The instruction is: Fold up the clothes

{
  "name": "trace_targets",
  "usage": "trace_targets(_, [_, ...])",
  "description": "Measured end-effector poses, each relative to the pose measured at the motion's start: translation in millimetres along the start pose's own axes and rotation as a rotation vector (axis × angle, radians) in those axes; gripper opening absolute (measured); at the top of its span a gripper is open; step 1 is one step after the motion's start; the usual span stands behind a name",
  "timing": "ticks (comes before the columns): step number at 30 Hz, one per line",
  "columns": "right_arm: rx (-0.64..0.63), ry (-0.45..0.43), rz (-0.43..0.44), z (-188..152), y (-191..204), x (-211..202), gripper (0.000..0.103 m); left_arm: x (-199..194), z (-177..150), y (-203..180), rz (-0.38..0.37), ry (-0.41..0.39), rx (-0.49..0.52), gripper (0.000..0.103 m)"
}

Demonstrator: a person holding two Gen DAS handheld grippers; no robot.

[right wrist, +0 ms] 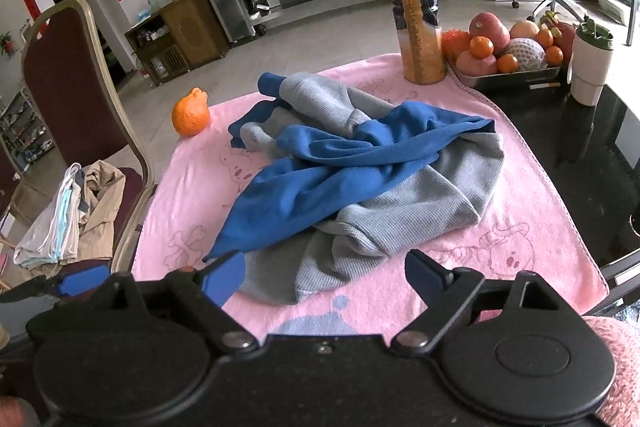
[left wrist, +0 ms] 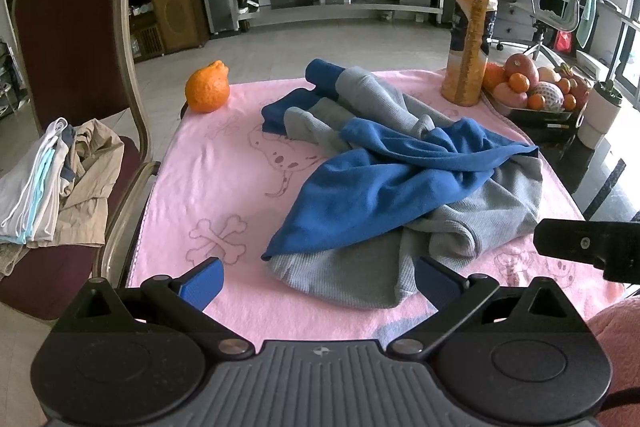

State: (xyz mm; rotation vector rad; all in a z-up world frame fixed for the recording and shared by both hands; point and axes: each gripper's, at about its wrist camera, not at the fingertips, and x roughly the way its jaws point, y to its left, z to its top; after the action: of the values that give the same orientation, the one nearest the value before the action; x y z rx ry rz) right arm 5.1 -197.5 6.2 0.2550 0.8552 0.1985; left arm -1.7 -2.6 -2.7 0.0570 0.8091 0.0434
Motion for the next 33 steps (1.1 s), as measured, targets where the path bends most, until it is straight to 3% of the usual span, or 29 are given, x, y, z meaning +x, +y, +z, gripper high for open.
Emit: trace_targets(33, [0.019, 0.021, -0.004, -2.1, -4.3, 3.6, 0.091, 3.5, 0.5, 0.5, -0.001, 0.028, 0.000, 0.102])
